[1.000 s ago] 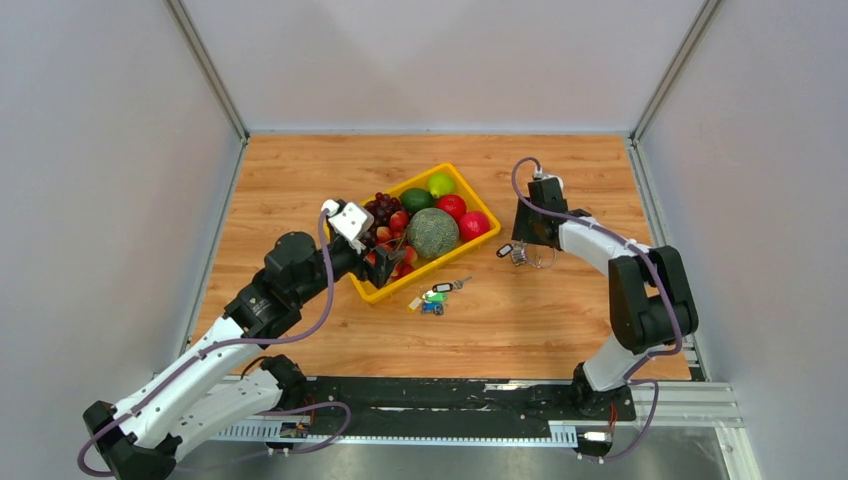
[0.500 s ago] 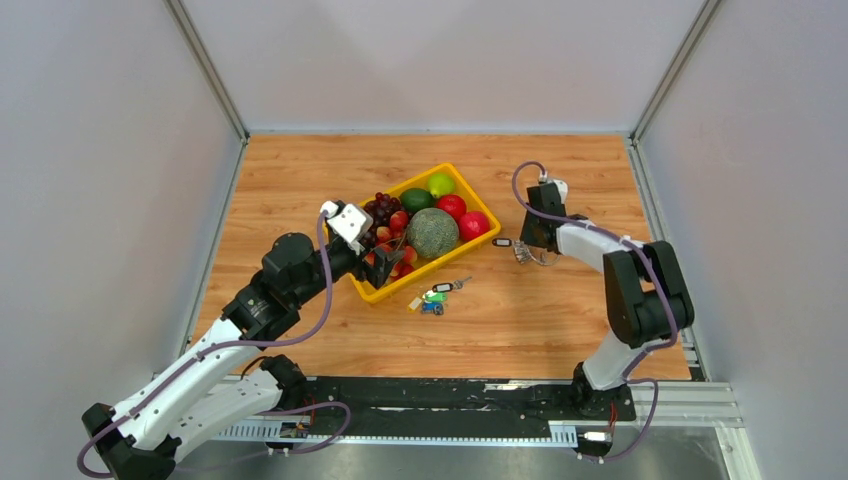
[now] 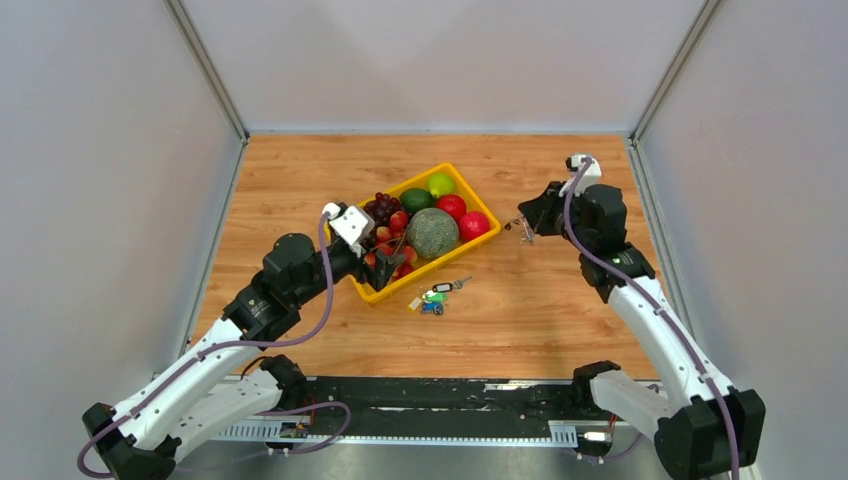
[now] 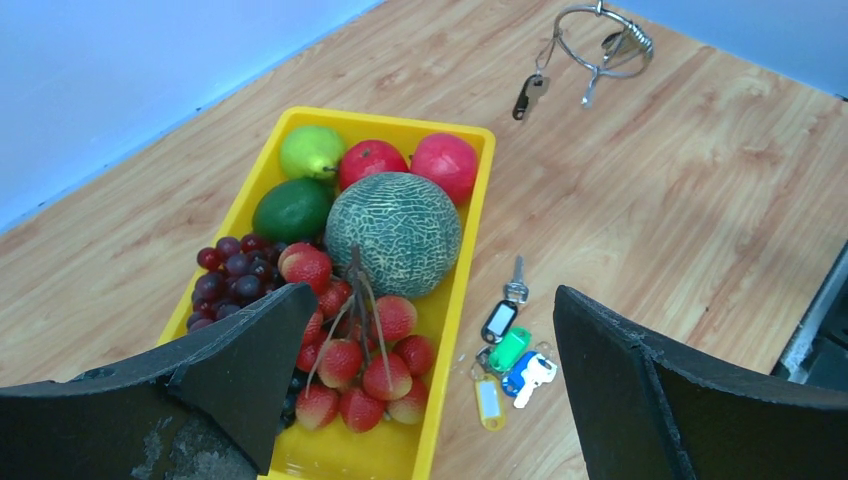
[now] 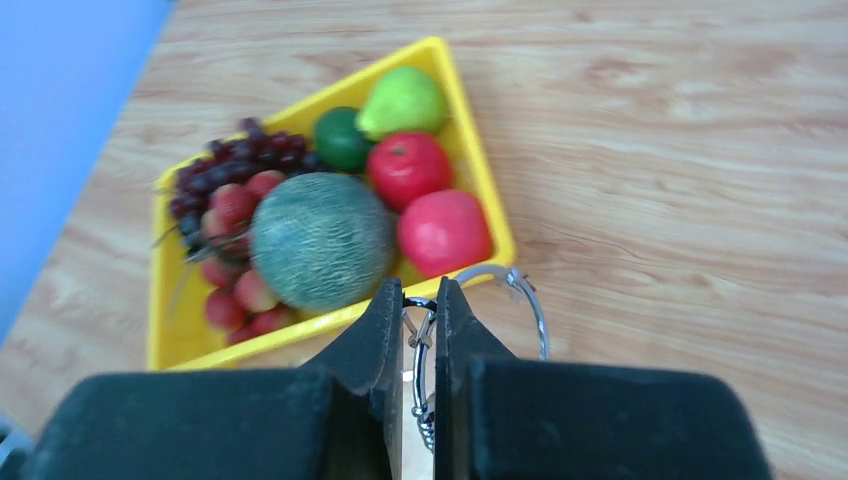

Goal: Remove the keys from the keyring

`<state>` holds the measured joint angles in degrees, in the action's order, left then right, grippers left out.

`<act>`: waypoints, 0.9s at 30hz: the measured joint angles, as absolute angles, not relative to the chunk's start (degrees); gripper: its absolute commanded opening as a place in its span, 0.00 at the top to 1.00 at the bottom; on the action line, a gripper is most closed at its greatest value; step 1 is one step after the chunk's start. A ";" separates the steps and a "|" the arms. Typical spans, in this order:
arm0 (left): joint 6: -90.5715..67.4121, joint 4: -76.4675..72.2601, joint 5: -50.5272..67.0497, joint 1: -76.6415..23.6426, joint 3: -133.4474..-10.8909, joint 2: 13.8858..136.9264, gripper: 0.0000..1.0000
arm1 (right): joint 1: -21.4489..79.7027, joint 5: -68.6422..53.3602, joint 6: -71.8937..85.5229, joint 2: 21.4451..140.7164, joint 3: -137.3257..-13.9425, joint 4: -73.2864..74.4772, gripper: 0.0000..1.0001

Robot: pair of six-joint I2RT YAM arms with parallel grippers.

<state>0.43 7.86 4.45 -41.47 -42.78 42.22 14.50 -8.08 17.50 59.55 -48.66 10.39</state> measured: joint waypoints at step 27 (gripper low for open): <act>-1.56 -7.09 24.62 -41.47 -33.76 42.46 0.00 | 27.31 -41.82 29.04 61.41 -69.10 4.60 1.00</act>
<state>-1.56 -7.09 24.62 -41.47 -33.76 42.46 27.31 -41.82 29.04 61.41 -69.10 4.60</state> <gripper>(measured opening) 1.000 0.077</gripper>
